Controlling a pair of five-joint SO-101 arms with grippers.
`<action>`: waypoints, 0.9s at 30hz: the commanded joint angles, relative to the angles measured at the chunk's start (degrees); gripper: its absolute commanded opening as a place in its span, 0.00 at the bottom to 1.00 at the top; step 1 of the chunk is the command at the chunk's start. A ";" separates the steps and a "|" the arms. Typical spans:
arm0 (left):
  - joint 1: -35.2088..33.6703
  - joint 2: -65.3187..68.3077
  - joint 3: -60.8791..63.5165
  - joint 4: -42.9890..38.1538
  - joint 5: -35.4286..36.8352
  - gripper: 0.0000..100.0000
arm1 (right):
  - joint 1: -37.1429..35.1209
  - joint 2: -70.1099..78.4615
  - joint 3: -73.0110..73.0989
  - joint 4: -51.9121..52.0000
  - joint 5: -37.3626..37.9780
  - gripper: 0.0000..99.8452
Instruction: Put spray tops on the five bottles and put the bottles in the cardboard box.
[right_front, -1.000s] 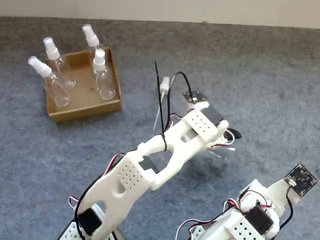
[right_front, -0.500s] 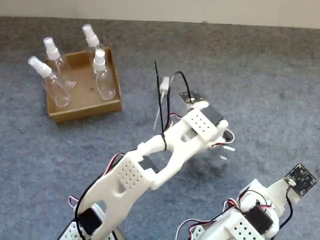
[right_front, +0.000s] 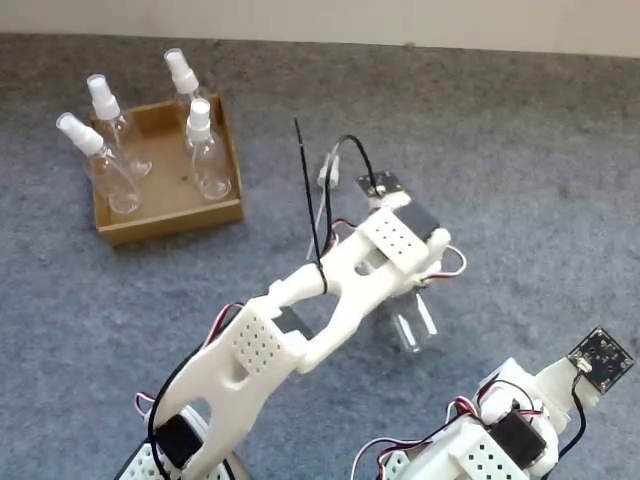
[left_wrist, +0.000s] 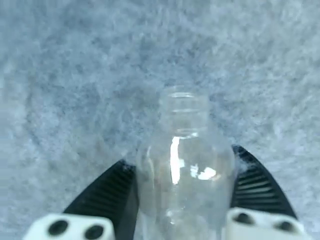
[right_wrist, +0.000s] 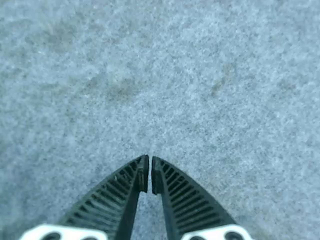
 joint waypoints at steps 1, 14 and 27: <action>-4.53 -0.04 -1.01 2.11 -10.20 0.12 | 0.66 -0.75 6.73 0.22 -0.18 0.01; -17.45 -1.63 -4.18 11.78 -43.16 0.12 | 0.66 -0.75 6.73 0.22 -0.18 0.01; -21.14 -5.85 -1.19 11.78 -78.15 0.12 | 0.66 -0.75 6.73 0.22 -0.18 0.01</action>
